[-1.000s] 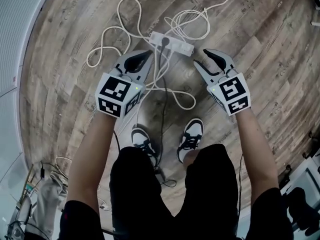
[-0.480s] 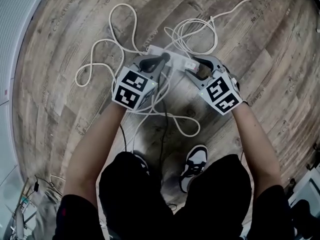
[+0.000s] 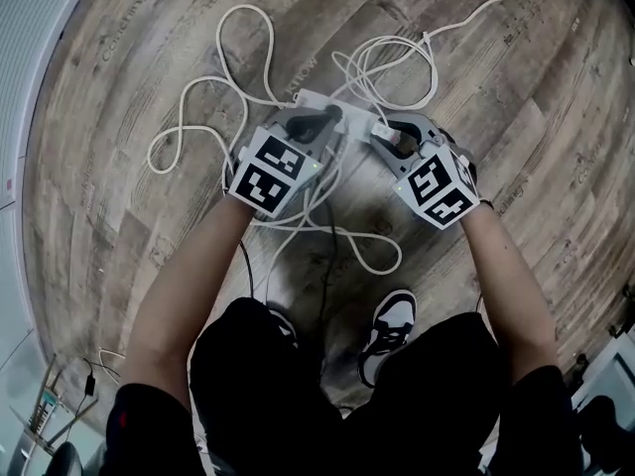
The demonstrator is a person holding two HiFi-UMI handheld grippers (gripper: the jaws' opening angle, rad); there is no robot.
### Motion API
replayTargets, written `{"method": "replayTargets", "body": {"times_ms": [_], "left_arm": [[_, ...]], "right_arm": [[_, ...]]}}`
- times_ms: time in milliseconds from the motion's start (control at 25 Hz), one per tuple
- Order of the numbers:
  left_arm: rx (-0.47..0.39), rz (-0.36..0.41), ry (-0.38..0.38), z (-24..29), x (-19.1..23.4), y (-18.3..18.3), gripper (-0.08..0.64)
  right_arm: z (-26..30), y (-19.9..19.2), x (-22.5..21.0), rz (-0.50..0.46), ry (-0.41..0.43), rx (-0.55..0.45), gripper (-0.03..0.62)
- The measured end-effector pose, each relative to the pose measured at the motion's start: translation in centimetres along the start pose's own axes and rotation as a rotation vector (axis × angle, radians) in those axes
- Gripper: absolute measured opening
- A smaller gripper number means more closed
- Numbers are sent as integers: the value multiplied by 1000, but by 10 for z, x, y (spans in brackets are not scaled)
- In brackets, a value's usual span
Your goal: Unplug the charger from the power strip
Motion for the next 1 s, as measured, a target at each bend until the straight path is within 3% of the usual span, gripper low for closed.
{"method": "replayTargets", "body": {"times_ms": [200, 400, 840, 1000], "left_arm": [[34, -10, -11, -3, -2, 0, 20], [-77, -51, 42, -42, 9, 37, 20], [-167, -112, 133, -185, 10, 146, 18], [-168, -128, 154, -248, 2, 182, 20]], "right_arm": [[-6, 14, 4, -44, -15, -11, 109], [-34, 42, 10, 11, -25, -108, 109], [-193, 125, 16, 443, -95, -471, 109], [-260, 159, 28, 536, -125, -540, 109]]}}
Point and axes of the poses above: the fingertips, and each gripper's own axes: z forward along the fingers, x to its left, y out of its top, the point moved 4 cm from there along -z, backward along the fingers, and after that the axes turned 14 degrees about y, right-handed, at the moved point
